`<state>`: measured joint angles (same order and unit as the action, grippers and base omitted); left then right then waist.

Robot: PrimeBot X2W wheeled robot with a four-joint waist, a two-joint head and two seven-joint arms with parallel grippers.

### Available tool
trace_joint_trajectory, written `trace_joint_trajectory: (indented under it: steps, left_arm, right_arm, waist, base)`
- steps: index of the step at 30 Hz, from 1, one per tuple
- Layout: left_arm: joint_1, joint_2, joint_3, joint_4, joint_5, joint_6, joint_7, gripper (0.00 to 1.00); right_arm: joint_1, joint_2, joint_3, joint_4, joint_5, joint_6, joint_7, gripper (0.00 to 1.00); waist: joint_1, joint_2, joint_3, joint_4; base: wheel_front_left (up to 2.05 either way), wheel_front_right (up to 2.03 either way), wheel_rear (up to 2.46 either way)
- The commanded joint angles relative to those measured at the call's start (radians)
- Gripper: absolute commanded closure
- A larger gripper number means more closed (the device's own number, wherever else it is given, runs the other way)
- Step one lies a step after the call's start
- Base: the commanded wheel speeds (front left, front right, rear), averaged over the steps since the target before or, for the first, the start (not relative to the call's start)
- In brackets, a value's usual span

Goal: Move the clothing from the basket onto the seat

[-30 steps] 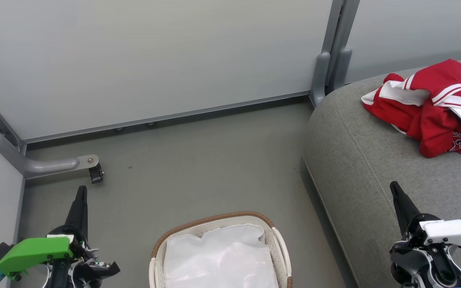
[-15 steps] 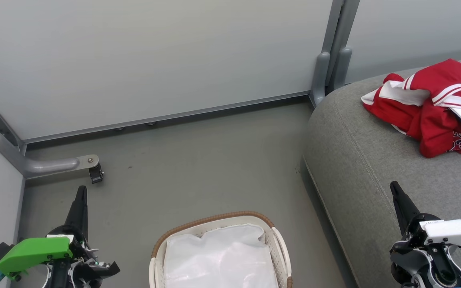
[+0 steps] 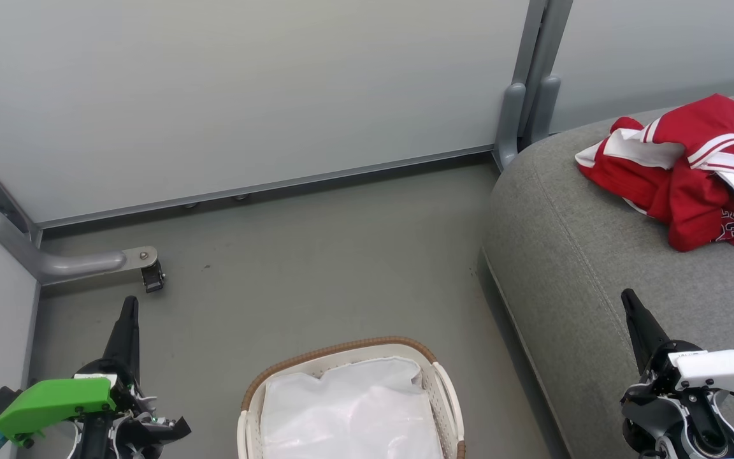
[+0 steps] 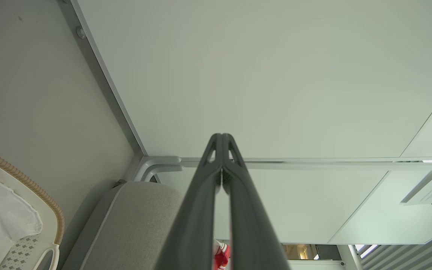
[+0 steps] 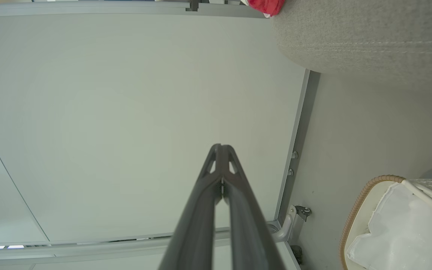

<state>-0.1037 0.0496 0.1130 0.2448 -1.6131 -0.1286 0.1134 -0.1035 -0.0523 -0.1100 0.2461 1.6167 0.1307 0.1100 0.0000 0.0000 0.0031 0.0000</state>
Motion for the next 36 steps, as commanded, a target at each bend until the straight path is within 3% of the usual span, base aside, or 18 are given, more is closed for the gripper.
trace_joint_trajectory:
  steps: [1, 36]
  left_arm:
    - [-0.011, 0.003, 0.003, 0.001, 0.0, -0.005, 0.004, 1.0]
    - [-0.011, 0.002, 0.004, 0.001, 0.001, -0.005, 0.005, 1.0]
  right_arm:
    - [-0.008, -0.002, -0.003, -0.004, -0.002, 0.0, 0.006, 1.0]
    - [-0.008, -0.001, -0.005, -0.003, -0.003, 0.0, 0.005, 1.0]
  waist:
    - [0.0, 0.0, 0.0, 0.0]
    - [0.0, 0.0, 0.0, 0.0]
  base:
    - [0.0, 0.0, 0.0]
    - [0.0, 0.0, 0.0]
